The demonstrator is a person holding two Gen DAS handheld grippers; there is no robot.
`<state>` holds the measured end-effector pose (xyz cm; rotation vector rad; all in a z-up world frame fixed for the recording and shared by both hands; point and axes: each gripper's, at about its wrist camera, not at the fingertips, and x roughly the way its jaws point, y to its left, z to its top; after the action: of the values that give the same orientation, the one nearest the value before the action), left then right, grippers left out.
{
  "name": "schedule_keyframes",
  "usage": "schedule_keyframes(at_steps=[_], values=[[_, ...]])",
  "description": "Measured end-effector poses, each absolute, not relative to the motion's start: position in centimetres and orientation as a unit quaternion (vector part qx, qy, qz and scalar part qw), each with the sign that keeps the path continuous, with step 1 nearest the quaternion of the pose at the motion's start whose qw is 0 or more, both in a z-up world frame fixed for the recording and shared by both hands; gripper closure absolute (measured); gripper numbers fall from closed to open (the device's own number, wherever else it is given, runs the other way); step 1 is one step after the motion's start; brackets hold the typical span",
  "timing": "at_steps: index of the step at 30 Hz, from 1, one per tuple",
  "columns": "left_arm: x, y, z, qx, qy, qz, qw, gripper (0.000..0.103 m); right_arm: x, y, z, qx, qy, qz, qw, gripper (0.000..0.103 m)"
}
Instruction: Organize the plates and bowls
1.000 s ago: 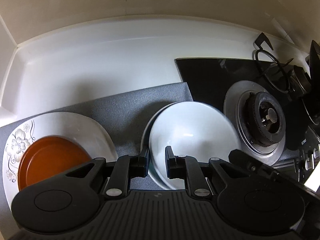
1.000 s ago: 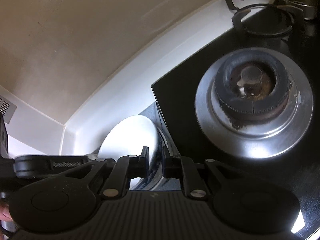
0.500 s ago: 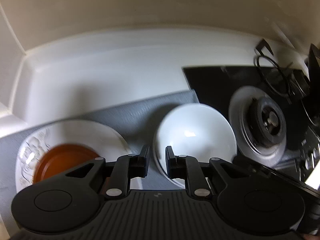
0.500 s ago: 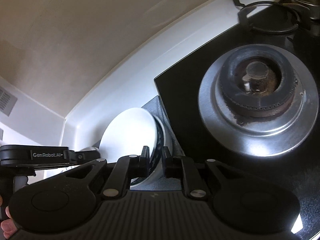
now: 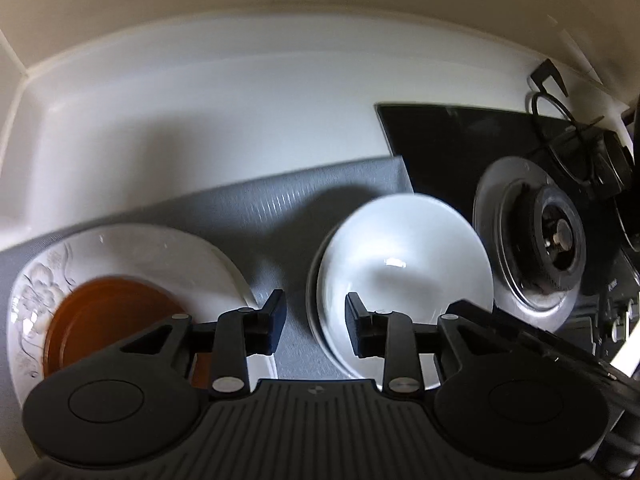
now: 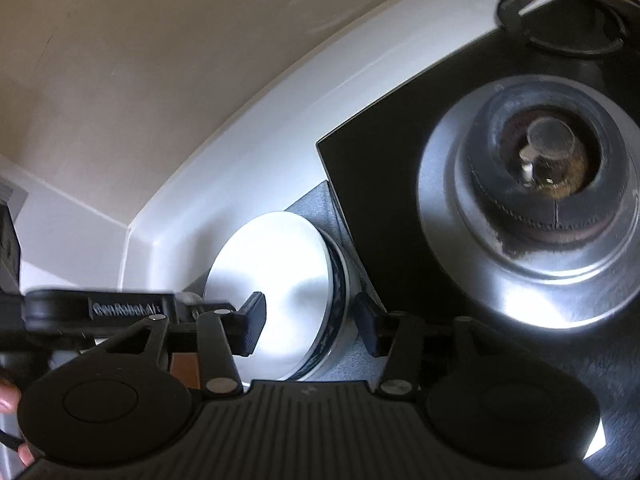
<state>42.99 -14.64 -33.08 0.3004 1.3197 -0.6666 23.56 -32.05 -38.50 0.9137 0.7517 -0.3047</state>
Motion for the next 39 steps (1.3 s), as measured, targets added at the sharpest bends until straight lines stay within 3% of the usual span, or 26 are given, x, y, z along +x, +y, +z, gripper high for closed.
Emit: schedule_keyframes(at_steps=[4,6,7,10,16,21,25,31,39], values=[[42.6,-15.3,-34.6,0.147,0.610,-0.313,0.713,0.075,23.5,-31.6,-39.6,0.432,0.371,-0.145,0.809,0.048],[41.9,-15.8,-35.0,0.171,0.597,-0.315,0.717,0.079,23.5,-31.3,-40.2,0.438,0.373,-0.147,0.804,0.055],[41.6,-15.9,-35.0,0.178,0.592,-0.315,0.720,0.079,23.5,-31.0,-40.2,0.430,0.376,-0.154,0.806,0.063],[41.2,-15.3,-34.8,0.179,0.596,-0.311,0.718,0.080,23.3,-30.5,-40.0,0.416,0.388,-0.152,0.808,0.067],[35.8,-13.2,-34.6,0.223,0.596,-0.317,0.704,0.077,19.4,-28.6,-40.2,0.429,0.407,-0.141,0.794,0.069],[34.6,-12.0,-35.3,0.196,0.598,-0.319,0.708,0.073,17.2,-28.9,-40.9,0.468,0.386,-0.132,0.784,0.068],[34.7,-12.0,-35.7,0.185,0.606,-0.310,0.708,0.072,17.5,-29.0,-41.1,0.473,0.378,-0.140,0.783,0.061],[34.3,-11.2,-34.8,0.178,0.603,-0.324,0.707,0.078,17.2,-27.7,-40.9,0.434,0.393,-0.156,0.795,0.077],[32.4,-9.6,-32.2,0.171,0.591,-0.330,0.716,0.077,15.2,-27.0,-38.5,0.445,0.377,-0.139,0.800,0.076]])
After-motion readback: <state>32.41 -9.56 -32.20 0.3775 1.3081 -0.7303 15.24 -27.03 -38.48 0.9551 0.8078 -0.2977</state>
